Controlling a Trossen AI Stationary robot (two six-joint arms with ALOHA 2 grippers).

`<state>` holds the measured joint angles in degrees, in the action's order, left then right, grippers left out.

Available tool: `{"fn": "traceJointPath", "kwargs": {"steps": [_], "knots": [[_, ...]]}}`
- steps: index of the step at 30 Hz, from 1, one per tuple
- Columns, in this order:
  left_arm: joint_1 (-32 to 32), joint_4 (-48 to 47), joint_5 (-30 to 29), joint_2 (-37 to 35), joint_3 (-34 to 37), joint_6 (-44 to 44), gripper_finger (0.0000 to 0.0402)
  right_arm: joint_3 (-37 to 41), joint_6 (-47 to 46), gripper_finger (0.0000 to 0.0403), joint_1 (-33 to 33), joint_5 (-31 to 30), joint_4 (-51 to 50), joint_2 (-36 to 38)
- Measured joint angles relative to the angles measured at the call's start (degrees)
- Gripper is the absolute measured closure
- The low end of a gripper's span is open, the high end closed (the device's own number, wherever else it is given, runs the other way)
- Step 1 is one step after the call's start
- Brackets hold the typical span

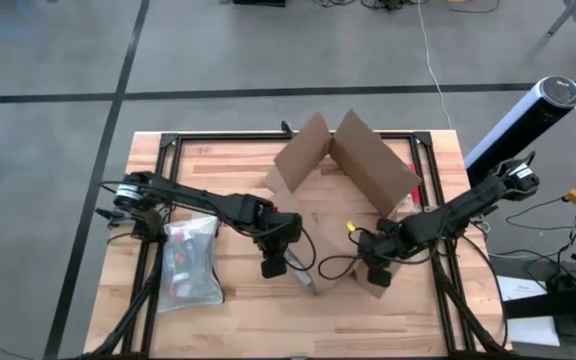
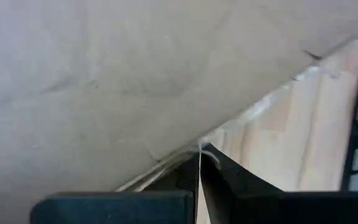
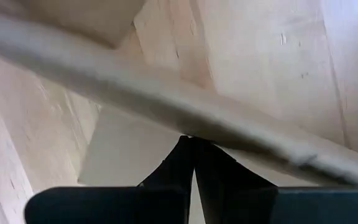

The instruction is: Unpack boxes

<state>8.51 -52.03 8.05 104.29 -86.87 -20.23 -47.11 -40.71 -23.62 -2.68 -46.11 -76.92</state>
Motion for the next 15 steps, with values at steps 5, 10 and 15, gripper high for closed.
{"fn": "traceJointPath", "kwargs": {"steps": [5, 10, 15], "knots": [[0.0, -2.0, -1.5, -7.4, -0.3, -1.1, 0.0402, 0.0, 0.2, 0.0403, 0.2, -0.8, 0.6, 0.2], [-0.1, -0.2, -11.3, -16.4, -0.3, -2.1, 0.0402, 0.0, 1.0, 0.0403, 0.4, -1.2, 2.4, 0.2], [-0.9, 6.5, -21.6, -22.2, -0.4, 1.9, 0.0402, -0.1, 1.7, 0.0403, 0.8, -1.5, 4.7, 0.2]]}}
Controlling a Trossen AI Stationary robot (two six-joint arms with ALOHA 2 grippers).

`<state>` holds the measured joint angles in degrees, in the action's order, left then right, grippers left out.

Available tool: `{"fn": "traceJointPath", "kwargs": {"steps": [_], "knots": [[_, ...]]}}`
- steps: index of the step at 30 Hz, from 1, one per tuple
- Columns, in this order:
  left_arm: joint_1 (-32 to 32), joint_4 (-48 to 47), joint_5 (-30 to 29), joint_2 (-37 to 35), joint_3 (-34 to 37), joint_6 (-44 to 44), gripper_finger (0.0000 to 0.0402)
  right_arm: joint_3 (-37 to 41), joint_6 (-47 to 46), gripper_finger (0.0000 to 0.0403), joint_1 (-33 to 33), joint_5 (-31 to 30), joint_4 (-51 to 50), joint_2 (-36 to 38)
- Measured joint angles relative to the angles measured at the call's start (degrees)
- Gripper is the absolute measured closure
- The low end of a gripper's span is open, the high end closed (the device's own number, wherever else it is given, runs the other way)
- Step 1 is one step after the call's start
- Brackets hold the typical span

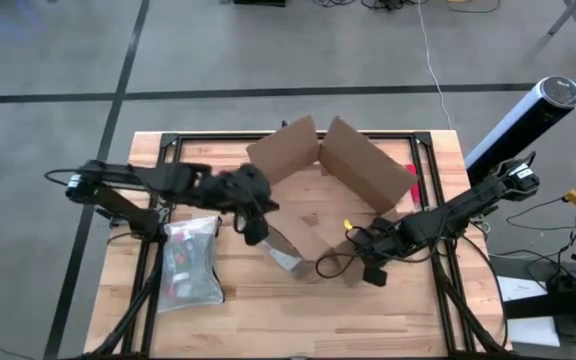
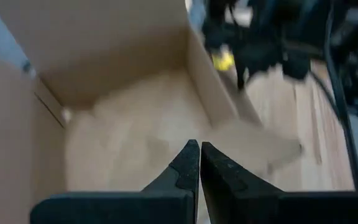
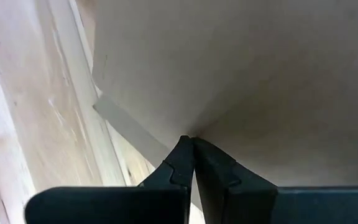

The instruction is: Unpack boxes

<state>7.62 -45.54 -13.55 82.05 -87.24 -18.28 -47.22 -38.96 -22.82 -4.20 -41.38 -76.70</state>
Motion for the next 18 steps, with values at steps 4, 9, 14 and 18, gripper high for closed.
{"fn": "traceJointPath", "kwargs": {"steps": [4, 9, 14, 18], "knots": [[-2.0, 2.9, -1.5, -1.1, 0.0, 2.9, 0.0402, -0.3, 0.0, 0.0403, 0.9, 0.0, 0.3, 0.2], [-4.5, 2.0, 0.9, 0.9, 0.0, 3.8, 0.0402, -3.3, 0.7, 0.0403, 2.2, -2.7, 0.5, 2.2], [-5.1, 1.6, 4.3, 5.2, 0.0, 6.2, 0.0402, -6.0, 3.4, 0.0403, 4.7, -5.0, 0.0, 3.2], [-5.4, 2.0, 4.6, 8.1, 0.0, 6.4, 0.0402, -7.6, 4.6, 0.0403, 5.9, -4.9, -0.6, 3.4]]}}
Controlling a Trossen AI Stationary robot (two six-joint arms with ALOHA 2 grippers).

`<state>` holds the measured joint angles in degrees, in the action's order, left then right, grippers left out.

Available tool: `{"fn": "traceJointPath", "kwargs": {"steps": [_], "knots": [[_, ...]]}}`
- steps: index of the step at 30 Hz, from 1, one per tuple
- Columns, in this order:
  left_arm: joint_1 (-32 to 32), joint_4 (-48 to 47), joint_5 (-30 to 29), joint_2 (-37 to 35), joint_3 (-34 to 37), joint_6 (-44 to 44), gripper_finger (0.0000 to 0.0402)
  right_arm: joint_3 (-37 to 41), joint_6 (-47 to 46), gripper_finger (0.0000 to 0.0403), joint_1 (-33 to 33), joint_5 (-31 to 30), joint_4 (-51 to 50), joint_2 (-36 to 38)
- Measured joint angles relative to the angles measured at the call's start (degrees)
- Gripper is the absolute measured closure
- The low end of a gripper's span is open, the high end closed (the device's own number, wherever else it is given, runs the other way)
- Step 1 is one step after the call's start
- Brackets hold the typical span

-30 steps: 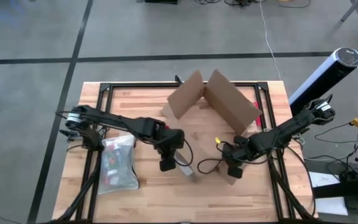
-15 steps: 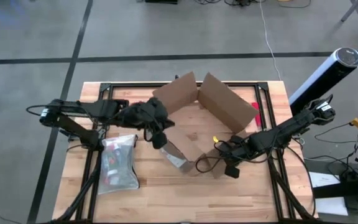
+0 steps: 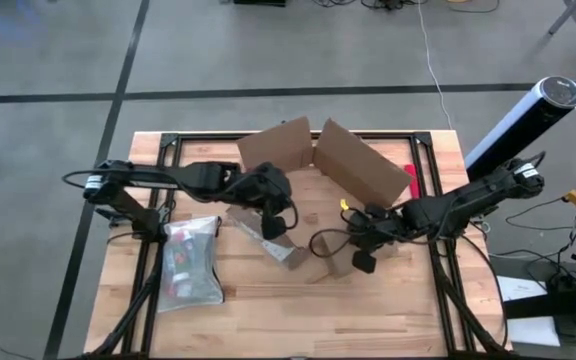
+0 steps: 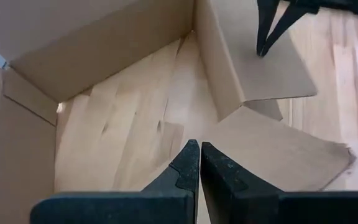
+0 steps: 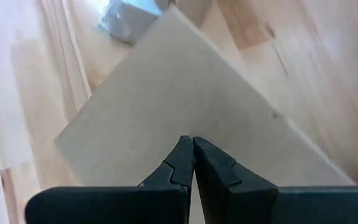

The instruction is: Unpack boxes

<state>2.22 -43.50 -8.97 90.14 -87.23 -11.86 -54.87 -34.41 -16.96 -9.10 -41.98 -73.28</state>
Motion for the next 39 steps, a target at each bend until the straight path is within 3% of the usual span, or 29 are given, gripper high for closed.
{"fn": "traceJointPath", "kwargs": {"steps": [4, 11, 13, 19, 28, 33, 39], "knots": [[0.1, 0.1, 0.1, 0.6, -0.2, -1.1, 0.0402, -4.2, 0.8, 0.0403, 0.9, -4.9, -1.0, 2.9], [0.9, 0.3, -1.9, -3.9, -2.8, -2.6, 0.0402, -12.1, 2.8, 0.0403, 6.4, -34.1, -12.2, 9.3], [2.0, 0.0, -4.8, -5.5, -3.1, -2.7, 0.0402, -12.7, 4.1, 0.0403, 10.0, -38.1, -14.2, 10.6], [7.6, -3.2, -5.6, -8.6, -3.1, -3.3, 0.0402, -11.4, 8.2, 0.0403, 24.7, -35.5, -14.0, 11.7], [17.5, -12.5, -5.3, -6.6, -2.3, -9.6, 0.0402, -11.4, 20.6, 0.0403, 40.5, -30.0, -3.1, 11.2], [18.5, -9.5, -4.4, -4.6, 2.3, -10.9, 0.0402, -11.4, 26.4, 0.0403, 48.7, -25.9, -3.0, 10.5], [16.9, 4.4, -3.8, -3.0, 15.1, -9.8, 0.0402, -11.1, 31.2, 0.0403, 58.6, -11.6, -3.8, 4.8]]}}
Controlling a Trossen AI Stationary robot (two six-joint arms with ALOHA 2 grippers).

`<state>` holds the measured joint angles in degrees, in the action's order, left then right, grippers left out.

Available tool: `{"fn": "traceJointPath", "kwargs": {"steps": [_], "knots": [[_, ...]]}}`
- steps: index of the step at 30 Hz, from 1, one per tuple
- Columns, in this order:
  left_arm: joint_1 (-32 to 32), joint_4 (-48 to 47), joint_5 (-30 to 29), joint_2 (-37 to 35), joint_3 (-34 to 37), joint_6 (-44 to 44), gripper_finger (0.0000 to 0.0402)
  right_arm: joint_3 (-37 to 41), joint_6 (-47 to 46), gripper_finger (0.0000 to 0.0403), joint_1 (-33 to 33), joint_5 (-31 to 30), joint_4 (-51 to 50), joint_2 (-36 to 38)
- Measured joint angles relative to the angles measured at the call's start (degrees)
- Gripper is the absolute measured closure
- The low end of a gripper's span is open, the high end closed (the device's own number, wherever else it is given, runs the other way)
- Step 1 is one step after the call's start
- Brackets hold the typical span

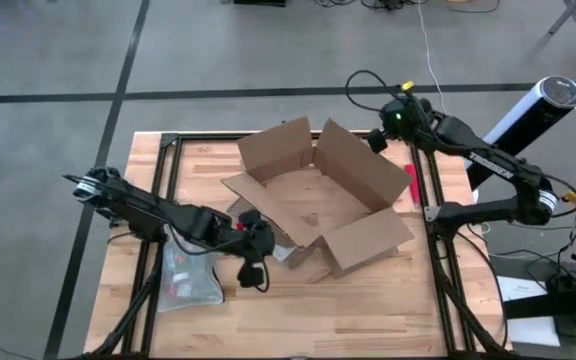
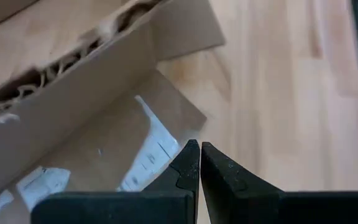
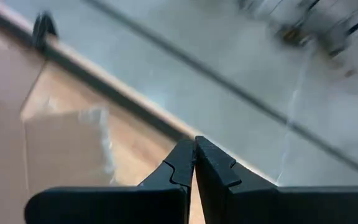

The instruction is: Unpack boxes

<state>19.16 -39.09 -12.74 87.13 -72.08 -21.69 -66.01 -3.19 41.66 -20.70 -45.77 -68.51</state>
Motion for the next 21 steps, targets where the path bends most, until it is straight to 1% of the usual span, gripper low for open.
{"fn": "traceJointPath", "kwargs": {"steps": [3, 5, 9, 11, 12, 15, 21], "knots": [[-1.8, 9.6, -2.8, 0.0, 6.8, 0.1, 0.0402, 0.3, 1.8, 0.0403, 2.9, 8.7, -0.5, -3.9], [-3.2, 12.3, -6.1, 0.0, 9.4, 0.0, 0.0402, 0.4, 3.1, 0.0403, 3.8, 16.6, -0.3, -6.1], [-7.1, 14.6, -10.2, -0.1, 10.4, 0.2, 0.0402, 0.8, 4.8, 0.0403, 3.3, 32.9, -0.5, -10.4], [-9.2, 16.4, -9.7, -0.1, 10.4, 2.1, 0.0402, 0.8, 4.6, 0.0403, 2.3, 38.2, -0.1, -11.9], [-10.0, 17.2, -9.8, 0.0, 10.3, 3.5, 0.0402, 0.8, 4.5, 0.0403, 1.9, 39.7, 0.0, -12.5], [-13.0, 20.9, -10.3, 0.0, 10.0, 7.2, 0.0402, 0.8, 4.5, 0.0403, -0.3, 40.7, 0.0, -14.6], [-17.6, 24.7, -10.4, -0.1, 9.9, 8.8, 0.0402, 0.8, 4.1, 0.0403, -6.1, 42.8, 2.3, -16.0]]}}
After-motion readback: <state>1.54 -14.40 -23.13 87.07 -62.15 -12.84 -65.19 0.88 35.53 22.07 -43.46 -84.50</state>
